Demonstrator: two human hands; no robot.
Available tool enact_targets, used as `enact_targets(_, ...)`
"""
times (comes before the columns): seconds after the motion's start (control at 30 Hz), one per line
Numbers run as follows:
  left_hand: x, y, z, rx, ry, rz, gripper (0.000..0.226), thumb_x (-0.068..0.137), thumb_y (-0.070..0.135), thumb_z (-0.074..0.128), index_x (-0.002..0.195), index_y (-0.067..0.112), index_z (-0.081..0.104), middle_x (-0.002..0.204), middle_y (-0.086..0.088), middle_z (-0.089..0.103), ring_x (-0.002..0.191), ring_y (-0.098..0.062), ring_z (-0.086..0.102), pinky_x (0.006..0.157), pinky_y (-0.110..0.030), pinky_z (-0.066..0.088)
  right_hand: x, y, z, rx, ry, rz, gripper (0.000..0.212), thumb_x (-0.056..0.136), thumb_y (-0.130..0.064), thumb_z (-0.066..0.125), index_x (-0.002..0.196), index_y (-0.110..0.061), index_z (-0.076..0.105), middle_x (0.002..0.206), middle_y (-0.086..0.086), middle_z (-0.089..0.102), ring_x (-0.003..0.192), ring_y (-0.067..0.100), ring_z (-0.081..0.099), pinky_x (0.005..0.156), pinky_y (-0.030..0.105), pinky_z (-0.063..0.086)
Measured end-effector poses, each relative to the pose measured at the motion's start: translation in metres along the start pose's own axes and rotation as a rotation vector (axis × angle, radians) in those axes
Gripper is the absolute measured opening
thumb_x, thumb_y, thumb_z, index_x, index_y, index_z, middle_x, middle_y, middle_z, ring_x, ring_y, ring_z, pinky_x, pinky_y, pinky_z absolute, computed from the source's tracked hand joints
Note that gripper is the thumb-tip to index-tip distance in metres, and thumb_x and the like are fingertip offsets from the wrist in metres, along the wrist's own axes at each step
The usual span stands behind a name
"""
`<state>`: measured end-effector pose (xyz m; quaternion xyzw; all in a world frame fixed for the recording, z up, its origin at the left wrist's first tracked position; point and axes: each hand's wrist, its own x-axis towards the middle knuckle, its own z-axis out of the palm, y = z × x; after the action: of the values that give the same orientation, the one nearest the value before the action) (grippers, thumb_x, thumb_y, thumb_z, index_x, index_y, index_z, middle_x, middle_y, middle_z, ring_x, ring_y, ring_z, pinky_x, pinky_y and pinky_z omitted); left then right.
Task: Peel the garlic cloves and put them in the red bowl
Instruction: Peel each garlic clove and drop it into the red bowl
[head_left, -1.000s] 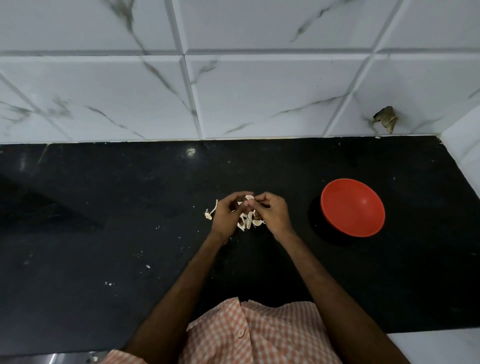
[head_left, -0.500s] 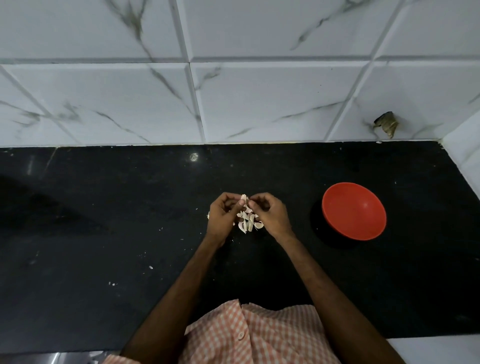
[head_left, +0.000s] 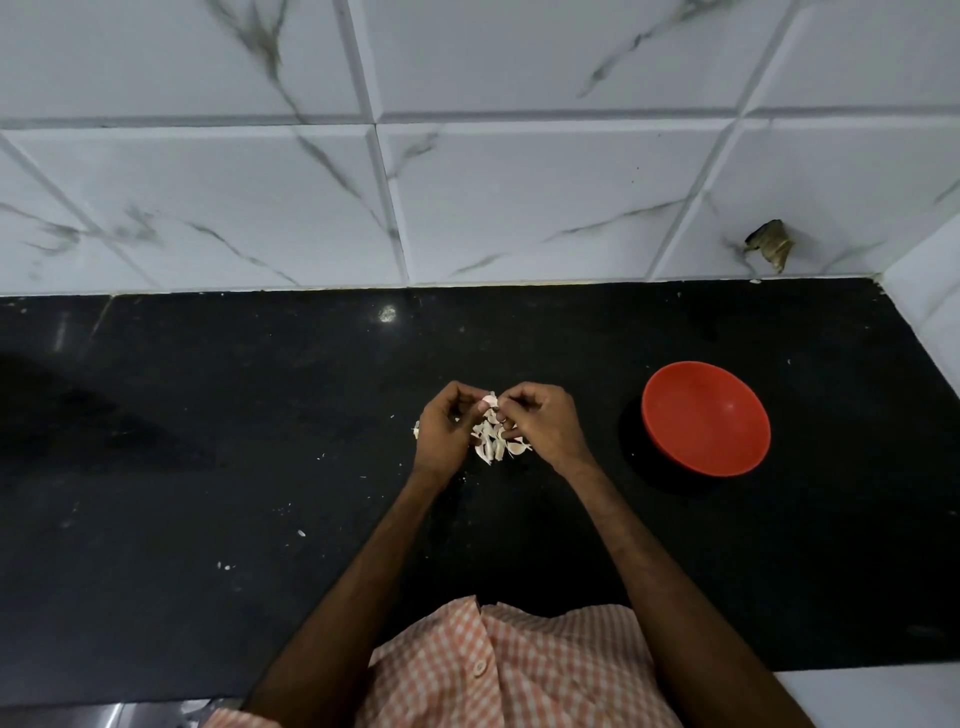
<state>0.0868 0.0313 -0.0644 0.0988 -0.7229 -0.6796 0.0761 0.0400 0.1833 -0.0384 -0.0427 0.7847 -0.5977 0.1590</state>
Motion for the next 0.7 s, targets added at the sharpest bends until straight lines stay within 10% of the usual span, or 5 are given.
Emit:
enact_targets(0.23, 0.004, -0.003, -0.002, 0.093, -0.044, 0.004, 0.006, 0.094, 0.007, 0.069, 0.094, 0.013, 0.069, 0.093, 0.002, 0.074, 0.09, -0.02, 0.071, 0.082, -0.041, 0.06, -0.003, -0.004, -0.002, -0.005, -0.034, 0.038, 0.008, 0.092, 0.001, 0.065, 0.09, -0.004, 0.072, 0.081, 0.019, 0.072, 0.062, 0.016, 0.067, 0.053, 0.028, 0.059)
enact_targets(0.7, -0.002, 0.008, 0.007, 0.012, -0.129, -0.12, 0.017, 0.095, 0.009, 0.068, 0.111, 0.01, 0.069, 0.093, -0.008, 0.076, 0.084, -0.026, 0.075, 0.057, -0.04, 0.062, -0.004, -0.006, -0.001, -0.01, 0.049, -0.001, 0.005, 0.088, -0.007, 0.071, 0.084, -0.009, 0.072, 0.069, -0.001, 0.071, 0.059, 0.007, 0.064, 0.05, 0.021, 0.05)
